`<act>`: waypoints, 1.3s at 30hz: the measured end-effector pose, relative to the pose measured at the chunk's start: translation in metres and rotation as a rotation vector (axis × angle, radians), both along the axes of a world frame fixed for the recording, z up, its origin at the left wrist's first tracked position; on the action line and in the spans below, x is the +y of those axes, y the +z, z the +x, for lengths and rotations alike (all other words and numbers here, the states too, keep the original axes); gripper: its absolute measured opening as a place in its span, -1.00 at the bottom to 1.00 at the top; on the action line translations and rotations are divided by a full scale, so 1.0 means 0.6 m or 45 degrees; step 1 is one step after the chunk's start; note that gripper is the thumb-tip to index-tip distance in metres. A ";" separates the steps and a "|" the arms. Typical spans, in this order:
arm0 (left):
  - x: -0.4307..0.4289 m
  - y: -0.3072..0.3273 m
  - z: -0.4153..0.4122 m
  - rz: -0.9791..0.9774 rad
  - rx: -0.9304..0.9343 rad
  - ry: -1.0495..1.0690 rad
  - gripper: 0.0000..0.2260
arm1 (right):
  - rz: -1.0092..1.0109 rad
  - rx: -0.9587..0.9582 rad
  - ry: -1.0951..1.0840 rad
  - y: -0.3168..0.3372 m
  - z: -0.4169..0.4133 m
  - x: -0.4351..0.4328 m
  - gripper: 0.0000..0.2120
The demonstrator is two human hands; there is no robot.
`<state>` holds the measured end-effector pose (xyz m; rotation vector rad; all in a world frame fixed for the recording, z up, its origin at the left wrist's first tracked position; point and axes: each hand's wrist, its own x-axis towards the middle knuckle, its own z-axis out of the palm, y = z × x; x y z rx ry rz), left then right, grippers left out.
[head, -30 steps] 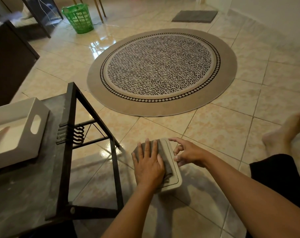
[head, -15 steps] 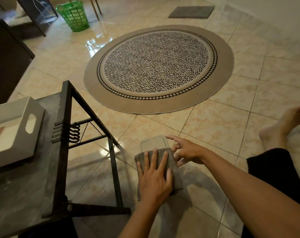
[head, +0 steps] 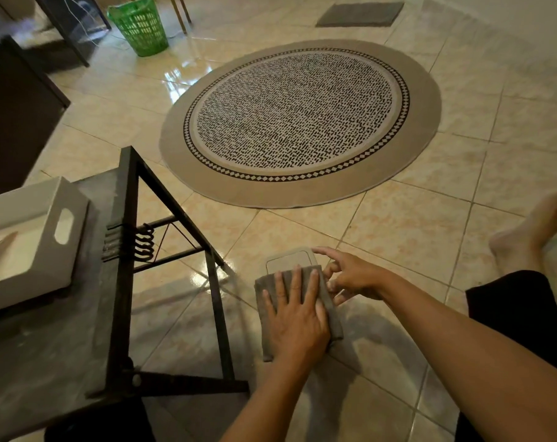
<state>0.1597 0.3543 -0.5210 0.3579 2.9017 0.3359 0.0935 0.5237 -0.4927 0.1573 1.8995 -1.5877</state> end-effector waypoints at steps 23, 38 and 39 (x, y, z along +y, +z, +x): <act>-0.001 0.030 -0.056 0.364 0.026 0.329 -0.35 | 0.059 -0.001 -0.037 0.014 0.007 -0.002 -0.11; -0.046 0.144 -0.029 0.671 0.203 0.461 -0.93 | 0.351 0.165 -0.235 0.032 -0.003 0.002 -0.32; -0.045 0.168 -0.025 0.721 0.215 0.411 -0.93 | 0.433 0.254 -0.266 0.042 -0.005 -0.002 -0.41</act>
